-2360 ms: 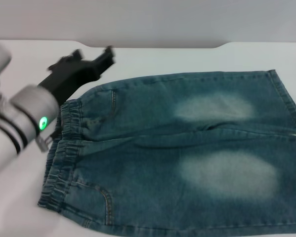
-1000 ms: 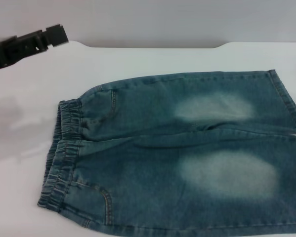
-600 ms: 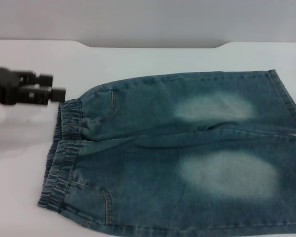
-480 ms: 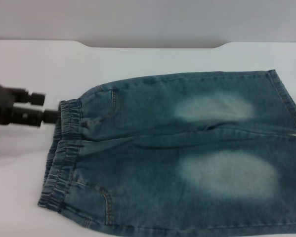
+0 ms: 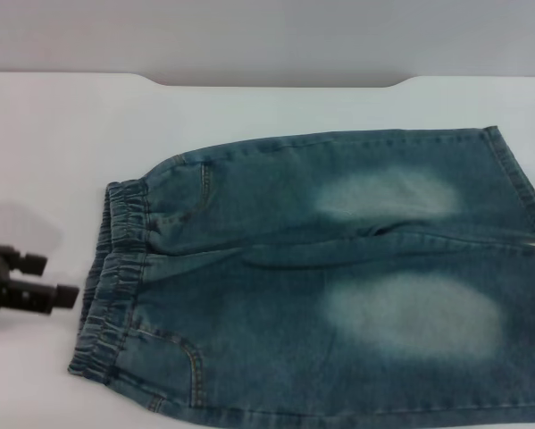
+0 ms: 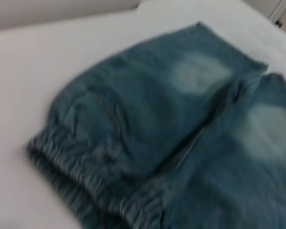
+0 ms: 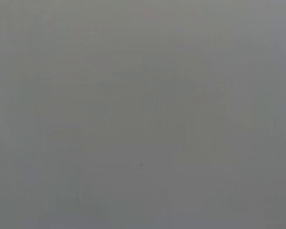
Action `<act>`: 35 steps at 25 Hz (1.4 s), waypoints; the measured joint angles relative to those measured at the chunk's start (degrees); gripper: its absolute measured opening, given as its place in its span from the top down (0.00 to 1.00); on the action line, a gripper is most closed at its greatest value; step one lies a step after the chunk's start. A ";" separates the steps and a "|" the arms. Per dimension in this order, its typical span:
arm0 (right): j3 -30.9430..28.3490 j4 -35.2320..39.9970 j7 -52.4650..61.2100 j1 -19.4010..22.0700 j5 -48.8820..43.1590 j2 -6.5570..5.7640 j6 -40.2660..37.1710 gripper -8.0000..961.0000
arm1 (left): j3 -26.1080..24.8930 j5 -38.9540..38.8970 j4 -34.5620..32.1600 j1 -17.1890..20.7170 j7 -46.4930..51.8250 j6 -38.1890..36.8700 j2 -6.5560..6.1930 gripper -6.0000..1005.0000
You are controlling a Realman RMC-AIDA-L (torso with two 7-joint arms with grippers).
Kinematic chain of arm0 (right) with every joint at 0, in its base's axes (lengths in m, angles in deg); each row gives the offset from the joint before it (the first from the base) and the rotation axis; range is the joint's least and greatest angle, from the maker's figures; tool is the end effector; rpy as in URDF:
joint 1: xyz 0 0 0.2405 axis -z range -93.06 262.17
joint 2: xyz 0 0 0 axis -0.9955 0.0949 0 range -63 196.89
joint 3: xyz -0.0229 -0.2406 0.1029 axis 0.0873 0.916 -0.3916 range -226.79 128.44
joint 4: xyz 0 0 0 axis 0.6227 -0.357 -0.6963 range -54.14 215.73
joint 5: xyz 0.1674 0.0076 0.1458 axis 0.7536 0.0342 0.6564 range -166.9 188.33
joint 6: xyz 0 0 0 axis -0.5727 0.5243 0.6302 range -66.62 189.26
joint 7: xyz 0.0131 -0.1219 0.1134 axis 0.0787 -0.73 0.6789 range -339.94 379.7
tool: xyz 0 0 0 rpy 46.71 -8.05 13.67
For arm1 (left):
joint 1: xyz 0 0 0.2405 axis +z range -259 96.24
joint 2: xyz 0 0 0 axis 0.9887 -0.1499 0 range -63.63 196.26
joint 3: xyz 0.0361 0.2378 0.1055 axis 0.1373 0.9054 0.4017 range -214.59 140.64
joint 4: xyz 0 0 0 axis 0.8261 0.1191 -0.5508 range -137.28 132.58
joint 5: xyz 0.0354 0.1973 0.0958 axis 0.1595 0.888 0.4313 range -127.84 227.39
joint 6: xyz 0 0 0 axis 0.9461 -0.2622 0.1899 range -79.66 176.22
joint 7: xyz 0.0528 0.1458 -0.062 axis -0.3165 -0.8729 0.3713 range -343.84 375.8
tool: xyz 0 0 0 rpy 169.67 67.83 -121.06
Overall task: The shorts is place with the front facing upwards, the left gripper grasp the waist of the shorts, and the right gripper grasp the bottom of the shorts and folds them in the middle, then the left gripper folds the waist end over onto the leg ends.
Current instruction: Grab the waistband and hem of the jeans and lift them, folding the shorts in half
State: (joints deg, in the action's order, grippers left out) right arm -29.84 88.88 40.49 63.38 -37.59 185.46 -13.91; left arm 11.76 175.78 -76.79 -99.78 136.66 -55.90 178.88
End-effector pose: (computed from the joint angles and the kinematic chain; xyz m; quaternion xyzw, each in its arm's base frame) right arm 0.4018 0.3286 0.0811 -0.5545 0.2395 0.3293 0.7257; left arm -0.2904 0.3057 0.0858 -0.9132 -0.3865 -0.0289 0.1257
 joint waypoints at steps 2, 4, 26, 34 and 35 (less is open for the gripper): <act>-0.01 0.01 0.00 0.00 0.02 0.01 0.01 0.47 | -0.09 3.38 -0.18 0.10 0.11 -0.57 1.27 0.24; -0.01 0.00 -0.01 0.08 0.03 0.01 0.00 0.47 | -0.13 5.28 -0.28 0.24 0.13 -0.62 2.03 0.24; -0.01 0.61 -0.05 0.59 0.06 -0.03 -0.01 0.47 | 0.42 10.32 5.89 0.21 -0.29 3.40 5.12 0.27; -0.01 1.01 -0.05 0.81 0.06 -0.05 -0.01 0.47 | 0.54 10.32 7.14 0.15 -0.38 3.63 5.12 0.27; -0.01 1.02 -0.05 0.83 0.06 -0.05 0.00 0.47 | 0.65 10.32 7.66 0.13 -0.39 3.64 5.12 0.27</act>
State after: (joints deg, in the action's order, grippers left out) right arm -29.84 89.90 40.44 64.20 -37.53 185.41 -13.91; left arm 12.42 186.10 -69.13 -99.65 136.27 -52.26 184.00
